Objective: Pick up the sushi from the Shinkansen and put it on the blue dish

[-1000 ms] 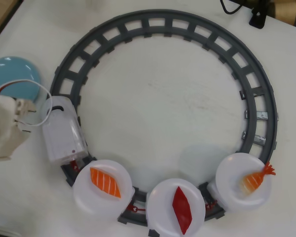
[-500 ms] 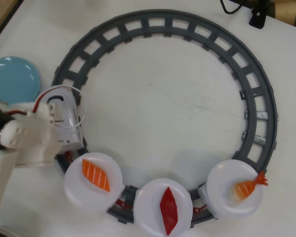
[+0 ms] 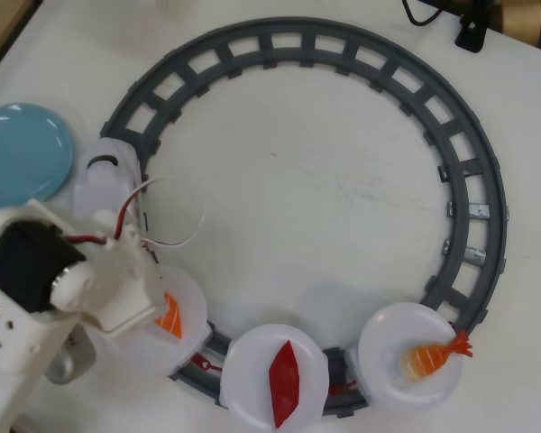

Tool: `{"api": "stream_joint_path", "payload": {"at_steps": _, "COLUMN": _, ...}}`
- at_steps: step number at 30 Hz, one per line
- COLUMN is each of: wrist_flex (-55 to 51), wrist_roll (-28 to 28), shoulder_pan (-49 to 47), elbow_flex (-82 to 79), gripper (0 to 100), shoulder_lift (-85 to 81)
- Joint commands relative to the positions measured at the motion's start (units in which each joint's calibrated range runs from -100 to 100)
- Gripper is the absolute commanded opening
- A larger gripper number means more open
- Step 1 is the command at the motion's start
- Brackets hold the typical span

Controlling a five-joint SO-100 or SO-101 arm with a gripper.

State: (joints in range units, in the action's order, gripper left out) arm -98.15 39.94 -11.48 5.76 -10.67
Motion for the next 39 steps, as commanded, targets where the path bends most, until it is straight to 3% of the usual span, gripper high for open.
{"api": "stream_joint_path", "payload": {"at_steps": 1, "wrist_flex": -0.57, "wrist_roll": 3.58, "shoulder_pan": 1.89, "elbow_flex": 2.44, "gripper": 17, "shoulder_lift": -0.24}}
{"api": "stream_joint_path", "payload": {"at_steps": 12, "wrist_flex": -0.66, "wrist_roll": 9.12, "shoulder_pan": 4.0, "elbow_flex": 0.91, "gripper": 29, "shoulder_lift": -0.15}}
{"api": "stream_joint_path", "payload": {"at_steps": 33, "wrist_flex": 0.02, "wrist_roll": 27.11, "shoulder_pan": 23.28, "elbow_flex": -4.41, "gripper": 28, "shoulder_lift": -0.15}}
{"api": "stream_joint_path", "payload": {"at_steps": 39, "wrist_flex": 2.65, "wrist_roll": 28.16, "shoulder_pan": 23.1, "elbow_flex": -8.47, "gripper": 28, "shoulder_lift": -0.24}}
